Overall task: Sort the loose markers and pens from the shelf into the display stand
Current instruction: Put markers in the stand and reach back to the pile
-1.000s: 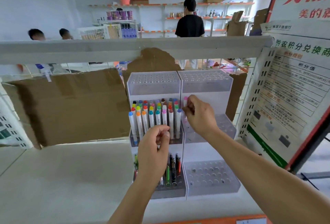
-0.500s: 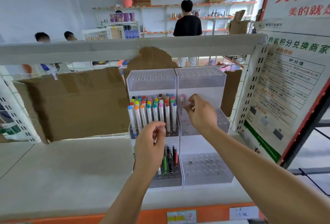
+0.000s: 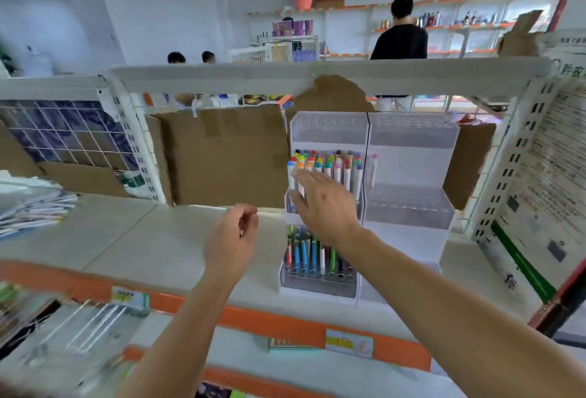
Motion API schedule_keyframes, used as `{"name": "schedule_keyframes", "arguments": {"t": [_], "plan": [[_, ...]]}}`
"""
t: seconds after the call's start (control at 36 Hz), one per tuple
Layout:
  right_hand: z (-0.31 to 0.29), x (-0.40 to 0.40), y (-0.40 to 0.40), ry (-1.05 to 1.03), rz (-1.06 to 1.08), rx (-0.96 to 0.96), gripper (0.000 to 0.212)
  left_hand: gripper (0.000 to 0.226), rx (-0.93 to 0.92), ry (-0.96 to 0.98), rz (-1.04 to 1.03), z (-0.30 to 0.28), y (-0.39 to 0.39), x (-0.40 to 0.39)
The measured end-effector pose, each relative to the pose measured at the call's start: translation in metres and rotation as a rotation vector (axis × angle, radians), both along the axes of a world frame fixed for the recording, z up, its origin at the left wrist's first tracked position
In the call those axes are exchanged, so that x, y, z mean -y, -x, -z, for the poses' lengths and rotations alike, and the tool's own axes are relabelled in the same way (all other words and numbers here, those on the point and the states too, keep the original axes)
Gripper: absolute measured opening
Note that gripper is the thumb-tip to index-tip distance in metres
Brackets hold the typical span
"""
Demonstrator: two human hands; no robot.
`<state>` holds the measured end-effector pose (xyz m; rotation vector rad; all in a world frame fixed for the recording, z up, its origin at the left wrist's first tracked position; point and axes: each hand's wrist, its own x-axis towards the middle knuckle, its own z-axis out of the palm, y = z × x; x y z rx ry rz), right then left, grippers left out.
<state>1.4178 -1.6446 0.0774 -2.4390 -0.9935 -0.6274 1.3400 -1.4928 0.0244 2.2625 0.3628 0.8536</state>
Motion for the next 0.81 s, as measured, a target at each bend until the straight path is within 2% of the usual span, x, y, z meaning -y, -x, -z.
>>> {"name": "schedule_keyframes", "arguments": {"t": [0.22, 0.44, 0.53, 0.81], "plan": [[0.021, -0.071, 0.036, 0.202, -0.173, -0.079, 0.041, 0.024, -0.161, -0.067, -0.229, 0.002, 0.062, -0.064], [0.037, -0.153, 0.072, 0.389, -0.252, -0.186, 0.048, 0.044, -0.480, -0.162, -0.364, 0.014, 0.124, -0.143], [0.039, -0.187, 0.090, 0.429, -0.301, -0.232, 0.053, 0.059, -0.607, -0.167, -0.377, 0.022, 0.149, -0.177], [0.055, -0.318, 0.146, 0.499, -0.421, -0.251, 0.065, 0.068, -0.846, -0.176, -0.421, 0.029, 0.228, -0.270]]}}
